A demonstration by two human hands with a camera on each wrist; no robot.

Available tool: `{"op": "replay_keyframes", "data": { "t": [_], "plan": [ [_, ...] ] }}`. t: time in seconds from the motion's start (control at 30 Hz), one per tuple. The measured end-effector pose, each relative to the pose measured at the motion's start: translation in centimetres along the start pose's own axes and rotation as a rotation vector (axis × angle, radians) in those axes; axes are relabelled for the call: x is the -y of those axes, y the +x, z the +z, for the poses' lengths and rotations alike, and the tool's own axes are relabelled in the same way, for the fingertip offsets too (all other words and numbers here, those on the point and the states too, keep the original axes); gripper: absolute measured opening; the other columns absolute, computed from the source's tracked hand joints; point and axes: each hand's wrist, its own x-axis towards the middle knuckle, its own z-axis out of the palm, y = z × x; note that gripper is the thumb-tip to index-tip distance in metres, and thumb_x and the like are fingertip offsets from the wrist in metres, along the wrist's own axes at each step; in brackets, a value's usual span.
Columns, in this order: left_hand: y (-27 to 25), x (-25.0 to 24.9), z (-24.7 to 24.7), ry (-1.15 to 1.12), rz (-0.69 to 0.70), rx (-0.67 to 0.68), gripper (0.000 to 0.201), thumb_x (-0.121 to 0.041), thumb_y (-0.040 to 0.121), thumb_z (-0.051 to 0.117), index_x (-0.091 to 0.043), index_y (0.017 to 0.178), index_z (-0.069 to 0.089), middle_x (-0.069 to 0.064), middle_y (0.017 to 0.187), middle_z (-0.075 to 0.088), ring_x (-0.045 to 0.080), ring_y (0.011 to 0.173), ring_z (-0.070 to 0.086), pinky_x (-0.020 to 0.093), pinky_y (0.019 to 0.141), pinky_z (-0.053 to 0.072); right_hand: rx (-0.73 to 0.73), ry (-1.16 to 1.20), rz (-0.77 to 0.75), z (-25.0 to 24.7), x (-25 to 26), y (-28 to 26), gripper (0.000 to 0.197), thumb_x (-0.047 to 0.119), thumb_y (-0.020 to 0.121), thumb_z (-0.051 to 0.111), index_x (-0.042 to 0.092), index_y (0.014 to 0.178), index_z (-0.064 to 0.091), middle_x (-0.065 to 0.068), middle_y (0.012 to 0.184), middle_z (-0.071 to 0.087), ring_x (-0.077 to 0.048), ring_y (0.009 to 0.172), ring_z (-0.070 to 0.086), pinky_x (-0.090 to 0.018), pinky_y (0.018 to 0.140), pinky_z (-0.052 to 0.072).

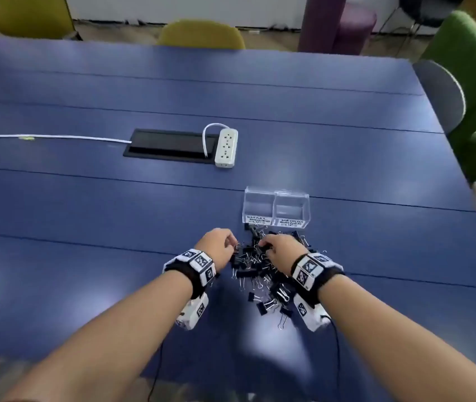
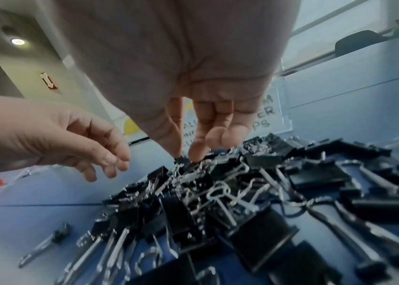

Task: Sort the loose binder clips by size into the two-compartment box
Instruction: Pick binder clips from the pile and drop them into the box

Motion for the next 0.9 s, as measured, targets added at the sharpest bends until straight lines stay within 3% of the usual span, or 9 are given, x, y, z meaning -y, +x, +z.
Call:
{"op": "replay_keyframes", "data": {
  "t": [0.17, 0.23, 0.33, 0.4, 0.5, 0.6, 0.8, 0.9],
  "plan": [
    [0.6, 1.5, 1.1, 0.06, 0.027, -0.016, 0.028, -0.015, 0.083, 0.059, -0.019, 0.111, 0.058, 0.007, 0.109, 0.052, 0.023, 0.094, 0.055, 0.033, 0.09, 0.046, 0.0, -0.045, 0.034, 0.9, -1.1, 0.6, 0.033, 0.012, 0.09, 0.045, 0.025, 0.116, 0.06, -0.005, 0.108, 0.067, -0.015, 0.069, 0.06, -0.028, 0.067, 0.055],
    [0.5, 1.9, 1.7, 0.048, 0.04, 0.001, 0.029, -0.02, 0.084, 0.063, -0.019, 0.113, 0.058, 0.008, 0.109, 0.051, 0.02, 0.089, 0.052, 0.033, 0.089, 0.046, -0.025, -0.021, 0.059, 1.0, -1.7, 0.5, 0.028, 0.012, 0.091, 0.046, 0.023, 0.112, 0.061, -0.003, 0.101, 0.068, -0.013, 0.066, 0.06, -0.026, 0.061, 0.053],
    [0.4, 1.9, 2.3, 0.07, 0.062, 0.005, 0.027, -0.023, 0.085, 0.064, -0.019, 0.111, 0.059, 0.008, 0.109, 0.05, 0.022, 0.09, 0.054, 0.034, 0.089, 0.048, -0.101, 0.017, 0.041, 0.8, -1.5, 1.0, 0.025, 0.011, 0.09, 0.047, 0.018, 0.109, 0.062, 0.002, 0.085, 0.061, -0.012, 0.067, 0.053, -0.03, 0.073, 0.053],
    [0.4, 1.8, 2.7, 0.097, 0.063, 0.011, 0.024, -0.021, 0.085, 0.063, -0.019, 0.109, 0.06, 0.008, 0.11, 0.05, 0.024, 0.095, 0.055, 0.036, 0.089, 0.049, -0.104, 0.007, -0.001, 1.0, -0.5, 1.3, 0.025, 0.011, 0.089, 0.05, 0.017, 0.11, 0.061, -0.002, 0.097, 0.059, -0.016, 0.079, 0.054, -0.036, 0.084, 0.054],
    [0.5, 1.7, 2.8, 0.098, 0.05, -0.012, 0.01, -0.017, 0.086, 0.06, -0.016, 0.096, 0.062, 0.008, 0.107, 0.05, 0.025, 0.093, 0.056, 0.037, 0.085, 0.05, -0.078, -0.039, -0.059, 1.8, 1.3, 2.0, 0.029, 0.014, 0.087, 0.055, 0.016, 0.116, 0.06, -0.008, 0.117, 0.053, -0.025, 0.111, 0.049, -0.04, 0.098, 0.045],
    [0.6, 1.9, 2.6, 0.082, 0.042, -0.028, 0.006, -0.012, 0.087, 0.056, -0.013, 0.089, 0.061, 0.008, 0.102, 0.049, 0.027, 0.087, 0.057, 0.036, 0.083, 0.051, -0.03, -0.097, -0.054, 2.6, 2.2, 2.6, 0.033, 0.019, 0.087, 0.059, 0.015, 0.12, 0.058, -0.009, 0.123, 0.049, -0.027, 0.121, 0.042, -0.042, 0.102, 0.042],
    [0.2, 3.1, 2.1, -0.001, 0.018, -0.051, 0.015, -0.007, 0.087, 0.054, -0.011, 0.1, 0.06, 0.011, 0.111, 0.052, 0.027, 0.091, 0.059, 0.038, 0.088, 0.051, -0.069, -0.035, 0.025, 2.4, 1.6, 2.9, 0.014, 0.018, 0.084, 0.064, 0.013, 0.097, 0.063, -0.009, 0.114, 0.057, -0.026, 0.103, 0.056, -0.036, 0.093, 0.048],
    [-0.3, 3.5, 1.9, -0.063, -0.011, -0.09, 0.02, -0.004, 0.088, 0.048, -0.009, 0.103, 0.06, 0.011, 0.111, 0.053, 0.026, 0.094, 0.058, 0.035, 0.09, 0.05, -0.118, -0.019, 0.076, 1.6, 0.9, 2.7, 0.011, 0.012, 0.084, 0.059, 0.012, 0.095, 0.063, -0.011, 0.113, 0.059, -0.026, 0.098, 0.058, -0.038, 0.091, 0.051]
  ]
}}
